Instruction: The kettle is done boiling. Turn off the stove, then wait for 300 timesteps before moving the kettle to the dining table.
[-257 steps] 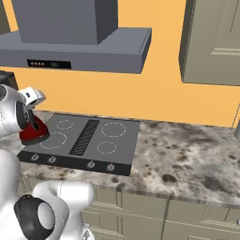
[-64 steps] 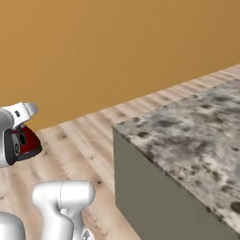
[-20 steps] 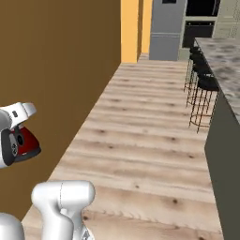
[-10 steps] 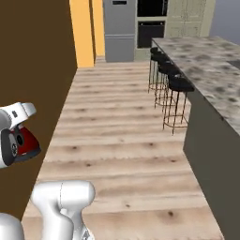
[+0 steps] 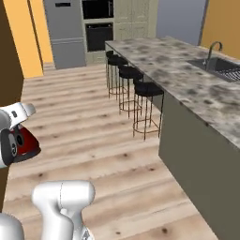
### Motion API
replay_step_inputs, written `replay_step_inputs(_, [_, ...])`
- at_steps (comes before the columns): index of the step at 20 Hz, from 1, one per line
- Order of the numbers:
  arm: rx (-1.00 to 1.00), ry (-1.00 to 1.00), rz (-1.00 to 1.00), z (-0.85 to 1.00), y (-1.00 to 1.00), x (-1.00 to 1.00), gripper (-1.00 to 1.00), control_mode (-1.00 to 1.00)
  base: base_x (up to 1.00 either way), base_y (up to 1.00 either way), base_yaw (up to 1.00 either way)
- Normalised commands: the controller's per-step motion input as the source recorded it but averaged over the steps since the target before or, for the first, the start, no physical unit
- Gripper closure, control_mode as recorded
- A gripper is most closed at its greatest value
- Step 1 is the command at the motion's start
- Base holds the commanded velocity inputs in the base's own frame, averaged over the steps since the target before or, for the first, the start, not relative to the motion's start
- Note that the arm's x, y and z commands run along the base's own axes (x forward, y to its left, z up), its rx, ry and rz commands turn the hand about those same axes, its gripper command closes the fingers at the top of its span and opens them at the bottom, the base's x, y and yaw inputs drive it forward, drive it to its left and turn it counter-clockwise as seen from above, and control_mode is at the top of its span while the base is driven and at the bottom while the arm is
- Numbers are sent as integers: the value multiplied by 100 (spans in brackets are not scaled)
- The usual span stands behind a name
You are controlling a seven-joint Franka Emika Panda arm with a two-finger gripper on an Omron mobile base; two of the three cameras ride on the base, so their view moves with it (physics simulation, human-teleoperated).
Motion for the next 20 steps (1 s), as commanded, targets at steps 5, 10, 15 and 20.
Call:
replay_step_inputs(5, [0, 0, 0, 0, 0, 0, 100, 100, 82, 66, -44])
replay_step_inputs(10, [0, 0, 0, 0, 0, 0, 100, 100, 99, 74, -37])
replay_step_inputs(15, [0, 0, 0, 0, 0, 0, 100, 100, 100, 73, -36])
replay_step_inputs(20, [0, 0, 0, 0, 0, 0, 100, 100, 100, 71, -37])
